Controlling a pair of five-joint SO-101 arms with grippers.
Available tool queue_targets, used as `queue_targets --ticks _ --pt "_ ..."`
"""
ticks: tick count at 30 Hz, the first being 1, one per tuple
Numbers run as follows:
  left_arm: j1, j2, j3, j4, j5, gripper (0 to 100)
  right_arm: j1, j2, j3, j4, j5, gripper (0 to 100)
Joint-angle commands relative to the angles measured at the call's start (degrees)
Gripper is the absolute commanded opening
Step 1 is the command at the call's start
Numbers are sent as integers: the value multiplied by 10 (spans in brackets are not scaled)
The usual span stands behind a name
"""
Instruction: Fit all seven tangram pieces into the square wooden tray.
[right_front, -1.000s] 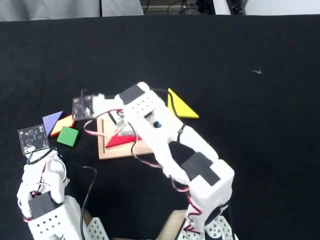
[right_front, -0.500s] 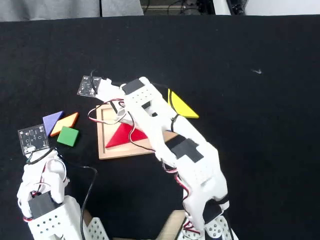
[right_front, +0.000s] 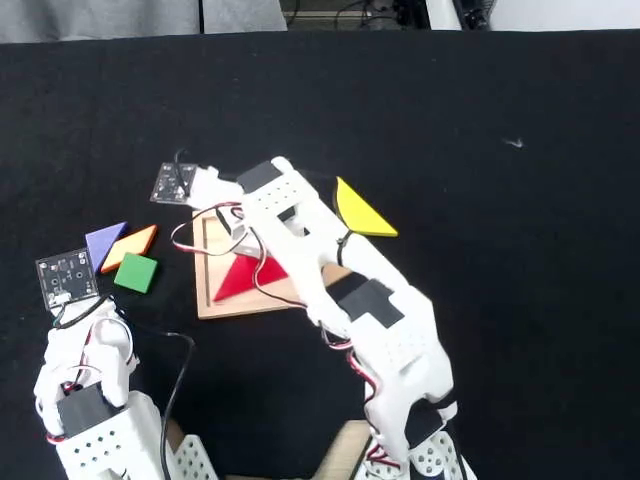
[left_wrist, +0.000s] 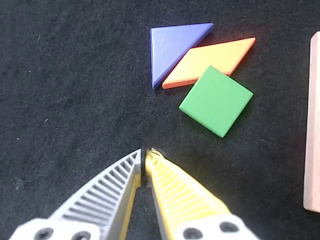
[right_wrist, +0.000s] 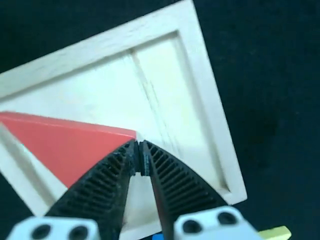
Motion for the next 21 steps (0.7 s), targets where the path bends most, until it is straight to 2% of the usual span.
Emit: queue_targets --ticks 1,7,15,21 --pt "7 -4 -15 -12 -4 30 -16 -7 -3 22 -3 11" --pt "7 -4 -15 -12 -4 30 -39 -7 25 76 33 11" --pt "7 -4 -15 -12 -4 30 -33 -22 23 113 33 10" --pt "6 -4 -15 -12 -4 30 12 -116 21 109 30 10"
